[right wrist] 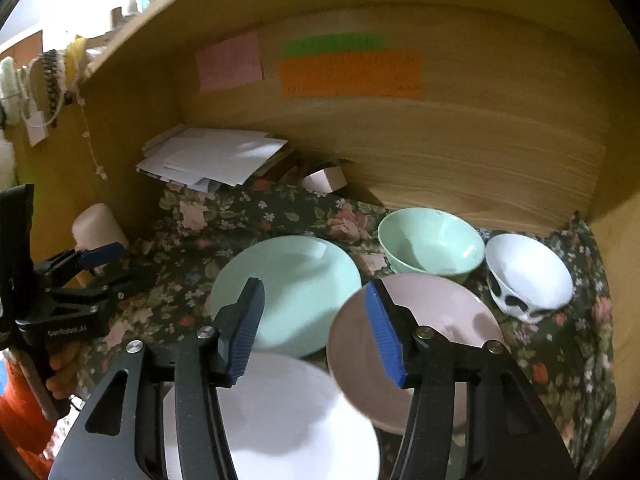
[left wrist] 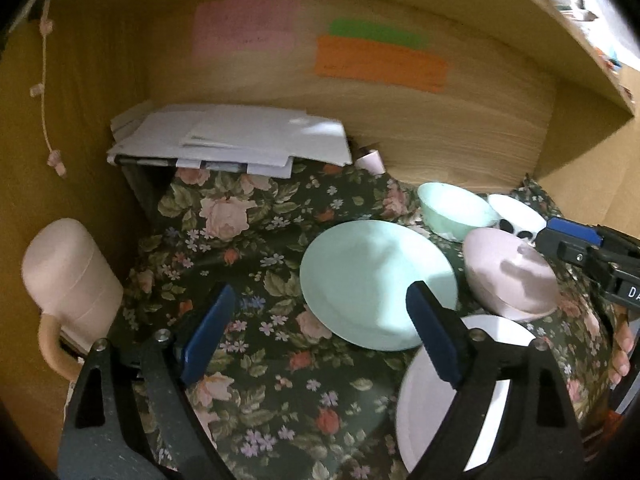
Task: Organize plates and bowls
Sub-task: 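Move both grippers to the mint-green plate rim and close them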
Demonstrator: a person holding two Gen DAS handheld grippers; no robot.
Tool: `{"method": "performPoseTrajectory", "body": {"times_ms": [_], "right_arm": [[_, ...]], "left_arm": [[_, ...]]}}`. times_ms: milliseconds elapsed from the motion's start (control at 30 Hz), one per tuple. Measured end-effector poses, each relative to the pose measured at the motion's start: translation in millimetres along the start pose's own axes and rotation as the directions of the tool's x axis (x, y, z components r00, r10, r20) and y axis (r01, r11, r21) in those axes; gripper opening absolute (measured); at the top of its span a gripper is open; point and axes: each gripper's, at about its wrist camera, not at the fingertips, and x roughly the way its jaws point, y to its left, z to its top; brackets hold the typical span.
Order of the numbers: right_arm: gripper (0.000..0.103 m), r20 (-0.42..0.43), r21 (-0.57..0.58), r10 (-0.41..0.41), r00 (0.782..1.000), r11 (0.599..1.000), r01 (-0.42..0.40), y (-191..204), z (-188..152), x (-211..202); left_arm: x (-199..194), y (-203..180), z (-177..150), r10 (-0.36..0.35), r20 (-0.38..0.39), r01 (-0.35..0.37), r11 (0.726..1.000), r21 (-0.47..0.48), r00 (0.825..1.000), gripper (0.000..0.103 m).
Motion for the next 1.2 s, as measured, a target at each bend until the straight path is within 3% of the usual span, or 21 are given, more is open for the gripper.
{"method": "performPoseTrajectory", "body": {"times_ms": [400, 800, 900, 1200], "right_arm": [[0.051, -0.166, -0.041, -0.026, 0.986, 0.999, 0.02, -11, 21, 81], [0.047, -0.363, -0.108, -0.077, 0.929, 0.993, 0.041, -21, 26, 157], [0.039, -0.413, -0.091, -0.065, 0.908, 0.995, 0.029, -25, 27, 168], [0.038, -0.516, -0.118, -0.099, 0.851, 0.992, 0.043, -31, 25, 191]], "left_arm": [[65, 19, 0, 0.006, -0.126, -0.011, 0.999, -0.043, 0.992, 0.089], [97, 25, -16, -0.018, -0.204, 0.007, 0.998, -0.055, 0.979, 0.088], [98, 25, -17, -0.027, -0.212, 0.016, 0.998, -0.057, 0.977, 0.081], [115, 21, -20, -0.073, -0.257, 0.06, 0.996, -0.06, 0.964, 0.058]]}}
